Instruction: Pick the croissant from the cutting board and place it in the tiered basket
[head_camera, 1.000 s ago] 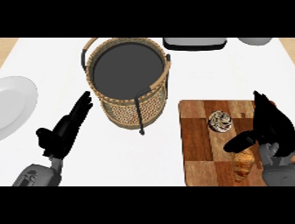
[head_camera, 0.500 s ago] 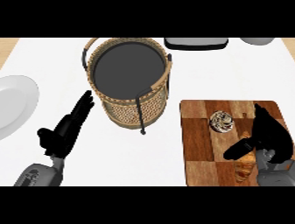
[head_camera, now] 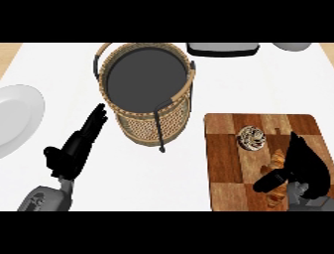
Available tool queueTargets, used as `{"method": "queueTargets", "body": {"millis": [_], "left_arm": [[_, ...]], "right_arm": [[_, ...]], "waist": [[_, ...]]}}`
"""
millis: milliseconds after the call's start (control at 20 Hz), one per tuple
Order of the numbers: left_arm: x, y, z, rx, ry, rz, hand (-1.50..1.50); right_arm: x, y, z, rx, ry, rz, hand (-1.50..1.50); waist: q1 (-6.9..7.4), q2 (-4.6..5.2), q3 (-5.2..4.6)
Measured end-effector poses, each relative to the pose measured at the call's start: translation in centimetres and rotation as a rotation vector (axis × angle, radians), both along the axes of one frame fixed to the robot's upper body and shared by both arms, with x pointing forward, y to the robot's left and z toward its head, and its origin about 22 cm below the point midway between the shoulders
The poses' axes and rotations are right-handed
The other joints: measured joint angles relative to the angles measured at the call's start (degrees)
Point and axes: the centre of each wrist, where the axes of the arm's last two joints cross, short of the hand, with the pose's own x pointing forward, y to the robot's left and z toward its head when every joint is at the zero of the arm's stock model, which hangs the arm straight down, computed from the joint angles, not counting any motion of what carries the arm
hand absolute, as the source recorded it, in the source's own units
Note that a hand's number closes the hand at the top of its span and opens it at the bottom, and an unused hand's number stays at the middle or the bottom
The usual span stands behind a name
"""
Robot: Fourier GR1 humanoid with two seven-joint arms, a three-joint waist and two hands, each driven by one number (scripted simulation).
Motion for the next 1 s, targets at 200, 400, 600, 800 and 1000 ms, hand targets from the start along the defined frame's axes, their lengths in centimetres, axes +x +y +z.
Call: {"method": "queueTargets", "body": {"millis": [200,400,600,800,1000], "left_arm": [[0.0,0.2,0.1,-0.001,0.0,0.005,0.0],[-0.1,0.5,0.5,-0.005,-0.001,0.002,0.0],[-0.1,0.3,0.6,-0.004,0.001,-0.003,0.0],[0.4,0.2,0.5,-0.002,-0.003,0.003,0.0],[0.2,0.2,0.8,-0.008,0.0,-0.002,0.0]], "right_arm": [[-0.8,-0.3,-0.7,0.01,0.013,-0.019,-1.5],[-1.5,-0.3,-1.7,0.014,0.03,-0.03,-1.5],[-1.2,-0.1,-1.9,0.025,0.029,-0.039,-1.5],[-0.7,-0.1,-3.2,0.028,0.042,-0.049,1.5],[-0.1,-0.5,-3.7,0.005,-0.023,-0.043,1.5]], "waist": [[0.11,0.02,0.02],[0.26,0.04,0.05],[0.38,0.07,0.06],[0.39,0.13,0.06],[0.38,-0.01,-0.1]]}}
